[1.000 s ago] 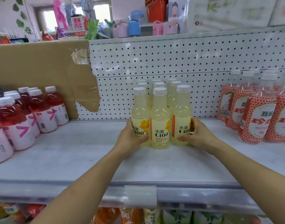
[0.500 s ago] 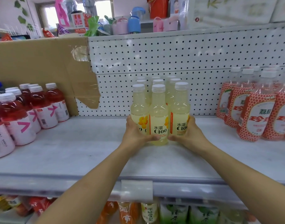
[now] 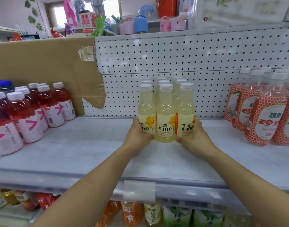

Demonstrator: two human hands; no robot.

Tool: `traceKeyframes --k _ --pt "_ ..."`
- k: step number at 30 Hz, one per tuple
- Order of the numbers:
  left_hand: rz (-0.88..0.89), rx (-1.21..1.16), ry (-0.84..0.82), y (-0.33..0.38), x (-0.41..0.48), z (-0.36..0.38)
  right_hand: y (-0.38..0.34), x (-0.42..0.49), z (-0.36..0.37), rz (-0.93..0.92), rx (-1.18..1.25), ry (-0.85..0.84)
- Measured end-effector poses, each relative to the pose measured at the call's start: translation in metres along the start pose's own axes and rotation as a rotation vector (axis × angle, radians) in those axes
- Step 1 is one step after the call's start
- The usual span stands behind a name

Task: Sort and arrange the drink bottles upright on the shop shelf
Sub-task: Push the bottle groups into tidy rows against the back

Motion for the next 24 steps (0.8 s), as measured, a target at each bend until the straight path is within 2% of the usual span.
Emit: traceKeyframes --k 3,5,7,11,14,18,24 --pt "0.091 0.092 -0.064 0.009 -0.015 -0.002 -0.011 -0.02 0.002 -0.039 -0.082 -0.05" --pt "0.102 0.179 -0.089 0.004 -0.024 -0.006 -0.01 -0.032 0.004 0.029 -0.279 -0.063" --pt "0.103 0.3 -0.078 -0.003 -0.033 -0.015 -0.019 -0.04 0.01 -0.011 -0.422 -0.066" --pt "0.232 0.49 0.042 0.002 -0.056 -0.043 -0.061 -0.05 0.042 -0.237 -0.352 -0.121" --pt "0.306 0.496 0.13 0.003 -0.072 -0.078 -0.09 -0.048 0.074 -0.311 -0.298 -0.165" --pt "0.318 0.453 0.207 -0.015 -0.081 -0.141 -0.13 -0.039 0.135 -0.366 -0.233 -0.231" --pt "0.407 0.442 0.422 -0.056 -0.089 -0.276 -0.198 -0.017 0.257 -0.369 -0.071 -0.357"
Point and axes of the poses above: each hand's wrist, its own x-axis towards the middle knuckle, its own z-axis out of the palm, y = z × x, the point moved 7 cm from there along x, towards the middle knuckle, and after that the axes turned 3 degrees about -z, right-handed, at the moved point
